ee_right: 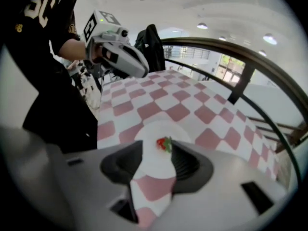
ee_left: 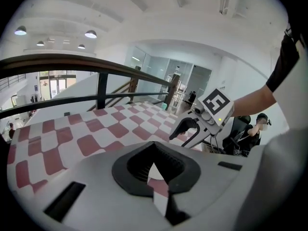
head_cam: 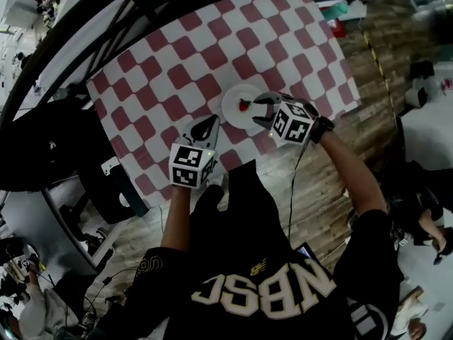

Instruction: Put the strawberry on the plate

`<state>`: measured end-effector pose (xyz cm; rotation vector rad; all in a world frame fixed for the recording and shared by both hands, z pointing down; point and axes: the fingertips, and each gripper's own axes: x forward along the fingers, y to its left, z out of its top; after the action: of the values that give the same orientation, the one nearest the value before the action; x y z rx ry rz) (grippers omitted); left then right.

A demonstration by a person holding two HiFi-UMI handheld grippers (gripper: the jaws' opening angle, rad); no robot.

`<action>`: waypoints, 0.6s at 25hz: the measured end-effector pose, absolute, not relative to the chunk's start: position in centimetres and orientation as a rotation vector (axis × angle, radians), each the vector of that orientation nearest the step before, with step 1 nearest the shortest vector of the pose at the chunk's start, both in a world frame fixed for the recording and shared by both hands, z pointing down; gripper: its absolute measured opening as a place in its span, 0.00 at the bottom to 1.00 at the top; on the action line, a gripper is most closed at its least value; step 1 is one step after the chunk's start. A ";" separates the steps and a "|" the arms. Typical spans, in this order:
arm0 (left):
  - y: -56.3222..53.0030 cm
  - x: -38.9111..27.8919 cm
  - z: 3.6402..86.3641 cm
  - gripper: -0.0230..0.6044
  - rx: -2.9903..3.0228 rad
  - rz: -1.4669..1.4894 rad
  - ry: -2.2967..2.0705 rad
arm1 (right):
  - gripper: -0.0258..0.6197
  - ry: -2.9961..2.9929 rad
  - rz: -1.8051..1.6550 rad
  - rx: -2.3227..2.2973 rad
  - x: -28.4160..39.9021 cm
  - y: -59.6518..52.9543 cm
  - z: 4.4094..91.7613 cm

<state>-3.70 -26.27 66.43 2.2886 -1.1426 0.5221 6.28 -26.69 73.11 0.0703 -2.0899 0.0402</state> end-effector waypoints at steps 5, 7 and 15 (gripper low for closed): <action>-26.2 -4.5 61.6 0.05 2.333 0.395 -1.218 | 0.33 -2.161 0.020 0.271 6.8 -25.8 67.8; -26.9 -5.1 59.3 0.05 2.335 0.309 -1.285 | 0.33 -2.222 0.028 0.424 7.0 -26.4 64.7; -25.4 -5.0 52.2 0.05 2.466 0.158 -1.349 | 0.30 -2.464 0.143 1.059 8.5 -24.1 55.3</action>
<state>-5.03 -25.44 52.19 2.4657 -1.3488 0.1579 8.50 -24.06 55.32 1.0588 -2.4640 0.1426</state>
